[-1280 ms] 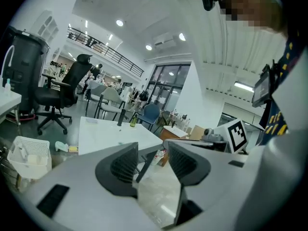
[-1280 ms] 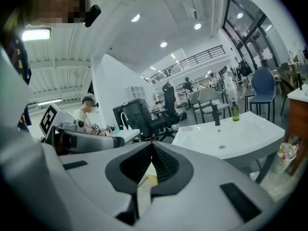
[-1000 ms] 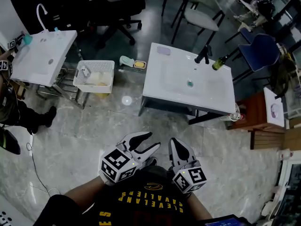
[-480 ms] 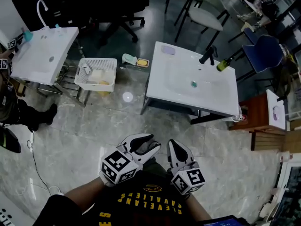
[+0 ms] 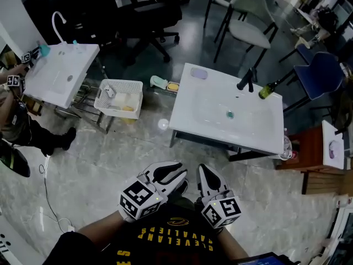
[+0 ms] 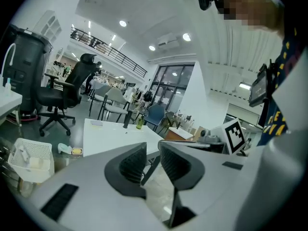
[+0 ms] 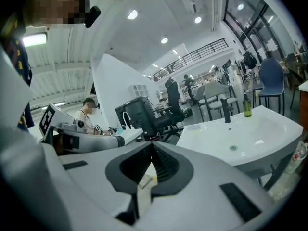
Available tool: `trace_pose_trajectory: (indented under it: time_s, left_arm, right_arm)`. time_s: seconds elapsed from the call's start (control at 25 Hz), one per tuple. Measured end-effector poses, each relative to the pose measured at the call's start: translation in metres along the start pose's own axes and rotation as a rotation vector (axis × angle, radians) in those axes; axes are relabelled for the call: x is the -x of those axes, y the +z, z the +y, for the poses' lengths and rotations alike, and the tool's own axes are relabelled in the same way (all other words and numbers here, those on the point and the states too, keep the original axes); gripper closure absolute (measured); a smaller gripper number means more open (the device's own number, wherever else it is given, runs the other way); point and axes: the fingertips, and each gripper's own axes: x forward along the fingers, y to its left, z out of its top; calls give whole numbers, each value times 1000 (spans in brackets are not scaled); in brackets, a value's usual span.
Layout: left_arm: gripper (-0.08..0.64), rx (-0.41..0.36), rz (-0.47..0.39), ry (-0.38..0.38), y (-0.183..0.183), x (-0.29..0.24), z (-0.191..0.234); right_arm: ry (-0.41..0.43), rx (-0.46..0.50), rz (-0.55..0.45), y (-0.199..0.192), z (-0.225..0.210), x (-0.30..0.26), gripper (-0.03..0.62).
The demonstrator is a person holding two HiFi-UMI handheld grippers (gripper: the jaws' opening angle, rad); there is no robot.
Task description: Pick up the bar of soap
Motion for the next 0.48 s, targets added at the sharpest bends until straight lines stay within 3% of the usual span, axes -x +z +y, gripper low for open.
trace_pose_trajectory:
  time_s: [0.48]
  left_arm:
    - [462,-30,53,59,14,-69,-12]
  right_arm:
    - [62,-84,-18,19,-69,-2,581]
